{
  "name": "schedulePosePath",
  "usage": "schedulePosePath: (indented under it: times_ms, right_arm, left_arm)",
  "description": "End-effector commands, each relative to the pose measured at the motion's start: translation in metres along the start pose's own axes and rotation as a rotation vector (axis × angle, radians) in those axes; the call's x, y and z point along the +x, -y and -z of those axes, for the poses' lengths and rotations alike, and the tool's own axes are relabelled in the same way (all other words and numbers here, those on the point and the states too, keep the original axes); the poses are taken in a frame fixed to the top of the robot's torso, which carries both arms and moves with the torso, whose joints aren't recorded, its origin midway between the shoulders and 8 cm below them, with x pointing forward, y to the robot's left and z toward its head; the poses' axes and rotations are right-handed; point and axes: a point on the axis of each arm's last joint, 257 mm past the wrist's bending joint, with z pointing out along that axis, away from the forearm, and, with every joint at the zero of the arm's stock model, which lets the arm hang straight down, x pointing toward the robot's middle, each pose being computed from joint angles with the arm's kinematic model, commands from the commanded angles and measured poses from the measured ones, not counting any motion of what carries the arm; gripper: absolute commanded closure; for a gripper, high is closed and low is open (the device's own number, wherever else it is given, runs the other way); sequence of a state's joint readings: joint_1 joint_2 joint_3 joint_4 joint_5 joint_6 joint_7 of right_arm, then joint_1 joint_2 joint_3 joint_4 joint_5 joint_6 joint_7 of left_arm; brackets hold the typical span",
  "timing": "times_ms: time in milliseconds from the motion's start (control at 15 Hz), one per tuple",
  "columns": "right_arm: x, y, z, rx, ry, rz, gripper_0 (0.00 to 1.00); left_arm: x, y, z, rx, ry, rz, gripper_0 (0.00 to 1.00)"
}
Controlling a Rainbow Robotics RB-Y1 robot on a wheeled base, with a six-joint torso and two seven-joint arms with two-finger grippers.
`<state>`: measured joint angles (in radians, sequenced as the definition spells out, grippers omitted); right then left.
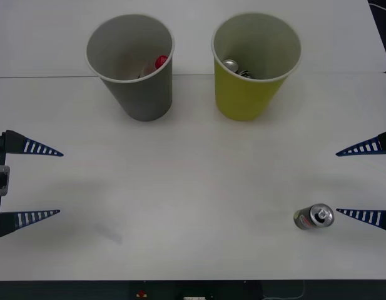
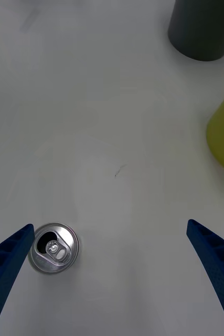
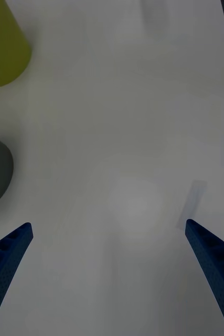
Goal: Put the can into the green bin and the plastic bottle into the gray bin
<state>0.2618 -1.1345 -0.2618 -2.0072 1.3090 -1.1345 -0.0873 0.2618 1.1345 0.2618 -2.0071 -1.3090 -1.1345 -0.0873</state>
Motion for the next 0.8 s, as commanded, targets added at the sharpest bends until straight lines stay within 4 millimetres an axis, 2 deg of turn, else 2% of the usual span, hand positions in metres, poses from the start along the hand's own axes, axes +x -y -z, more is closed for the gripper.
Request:
schedulePosePath:
  times_ms: [67,133,533,800]
  right_arm:
    - [0.000,0.000,0.000,0.000,0.000,0.000,0.00]
    - [0.007,-0.008,-0.002,-0.015,-0.007,-0.020,0.00]
    - [0.017,-0.007,0.003,-0.022,-0.026,-0.019,0.00]
    - [0.029,-0.018,0.007,-0.028,0.002,-0.081,0.00]
  left_arm:
    - [0.000,0.000,0.000,0.000,0.000,0.000,0.00]
    - [0.000,0.000,0.000,0.000,0.000,0.000,0.00]
    - [0.000,0.000,0.000,0.000,0.000,0.000,0.00]
    - [0.000,0.000,0.000,0.000,0.000,0.000,0.00]
